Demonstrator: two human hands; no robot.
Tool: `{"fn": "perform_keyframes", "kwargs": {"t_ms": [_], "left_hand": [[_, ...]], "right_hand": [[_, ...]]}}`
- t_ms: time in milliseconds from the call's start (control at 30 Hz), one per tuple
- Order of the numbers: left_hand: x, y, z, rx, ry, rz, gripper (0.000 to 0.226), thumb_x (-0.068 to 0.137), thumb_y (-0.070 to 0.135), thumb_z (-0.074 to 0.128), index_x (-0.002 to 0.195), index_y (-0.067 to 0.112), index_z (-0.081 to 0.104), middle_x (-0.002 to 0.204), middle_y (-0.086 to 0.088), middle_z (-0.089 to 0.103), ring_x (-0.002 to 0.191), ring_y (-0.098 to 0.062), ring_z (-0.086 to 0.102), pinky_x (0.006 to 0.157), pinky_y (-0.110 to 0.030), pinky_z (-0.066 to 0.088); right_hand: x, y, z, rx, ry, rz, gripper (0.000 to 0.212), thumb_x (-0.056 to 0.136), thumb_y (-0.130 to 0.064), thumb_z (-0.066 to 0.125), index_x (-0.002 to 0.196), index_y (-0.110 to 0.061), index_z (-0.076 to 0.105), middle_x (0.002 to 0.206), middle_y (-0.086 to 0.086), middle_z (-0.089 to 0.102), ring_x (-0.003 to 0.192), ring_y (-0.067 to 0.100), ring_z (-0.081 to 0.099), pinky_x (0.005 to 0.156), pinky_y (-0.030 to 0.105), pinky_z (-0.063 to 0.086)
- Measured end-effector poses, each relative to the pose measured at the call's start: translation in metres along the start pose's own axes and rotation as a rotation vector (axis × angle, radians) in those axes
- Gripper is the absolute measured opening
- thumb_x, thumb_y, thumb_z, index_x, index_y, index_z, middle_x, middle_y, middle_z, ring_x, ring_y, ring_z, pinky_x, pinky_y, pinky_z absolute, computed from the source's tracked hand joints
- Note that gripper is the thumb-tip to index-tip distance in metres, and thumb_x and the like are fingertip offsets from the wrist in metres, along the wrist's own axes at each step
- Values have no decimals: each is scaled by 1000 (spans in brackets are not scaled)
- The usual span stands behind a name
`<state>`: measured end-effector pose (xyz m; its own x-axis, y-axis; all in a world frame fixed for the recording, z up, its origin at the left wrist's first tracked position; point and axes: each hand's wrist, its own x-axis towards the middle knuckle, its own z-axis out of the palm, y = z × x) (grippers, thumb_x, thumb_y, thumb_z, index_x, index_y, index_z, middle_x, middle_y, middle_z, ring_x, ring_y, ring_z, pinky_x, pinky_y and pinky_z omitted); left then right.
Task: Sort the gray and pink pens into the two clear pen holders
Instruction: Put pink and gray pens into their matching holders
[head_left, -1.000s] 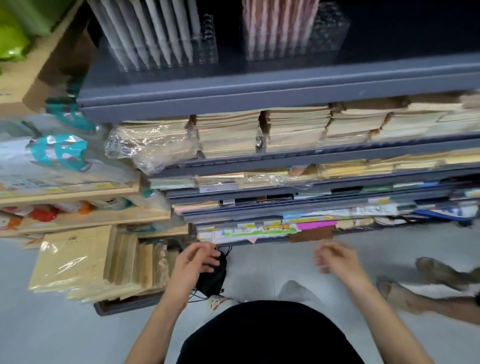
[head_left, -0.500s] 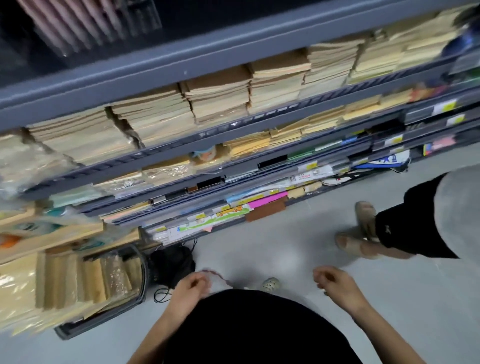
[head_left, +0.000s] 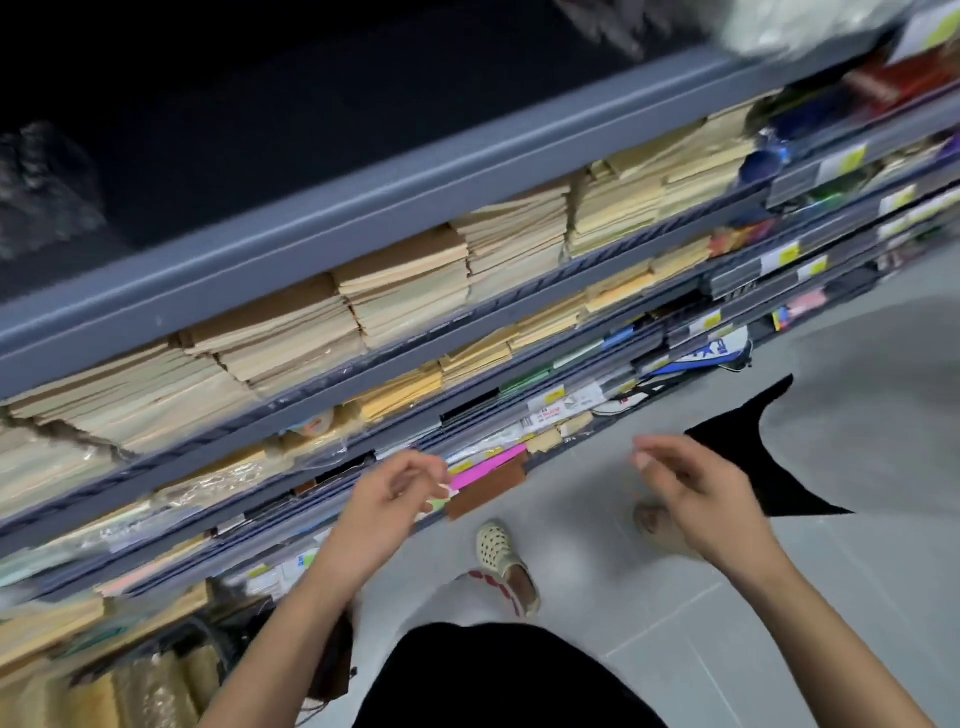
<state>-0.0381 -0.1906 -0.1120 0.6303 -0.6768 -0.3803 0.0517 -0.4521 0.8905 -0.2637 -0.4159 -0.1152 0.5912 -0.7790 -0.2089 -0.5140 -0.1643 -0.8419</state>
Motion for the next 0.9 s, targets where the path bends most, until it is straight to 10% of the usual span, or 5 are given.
{"fn": "perform_keyframes", "kwargs": {"t_ms": [167, 367, 633, 900], "left_hand": [[42, 142, 8, 33, 96, 407, 15, 99, 16, 57, 102, 23, 70, 99, 9, 75, 92, -7, 71, 79, -16, 54], [105, 259, 18, 342, 354, 869, 13, 98, 26, 55, 104, 22, 66, 99, 18, 67, 100, -2, 62, 88, -15, 45], [270, 312, 29, 829, 352, 456, 48, 104, 45, 42, 137, 11, 49, 140, -14, 53, 130, -30, 48, 108, -38, 36], [381, 355, 14, 683, 425, 311, 63, 99, 57, 32, 145, 16, 47, 150, -12, 48, 137, -31, 45, 112, -35, 33]], "right_hand": [[74, -84, -51, -109, 194, -305, 24, 94, -46, 56, 118, -42, 60, 108, -25, 64, 99, -10, 57, 72, 0, 40], [160, -146, -83, -307, 304, -628, 41, 101, -26, 52, 139, -13, 51, 144, 1, 50, 137, 13, 42, 114, 29, 33], [234, -174, -80, -517, 140, -629, 50, 103, -35, 44, 146, -11, 42, 155, 7, 36, 147, 20, 24, 120, 28, 8], [255, -177, -75, -510, 258, -661, 43, 102, -34, 45, 135, -9, 56, 142, 11, 51, 135, 29, 42, 113, 41, 26]]}}
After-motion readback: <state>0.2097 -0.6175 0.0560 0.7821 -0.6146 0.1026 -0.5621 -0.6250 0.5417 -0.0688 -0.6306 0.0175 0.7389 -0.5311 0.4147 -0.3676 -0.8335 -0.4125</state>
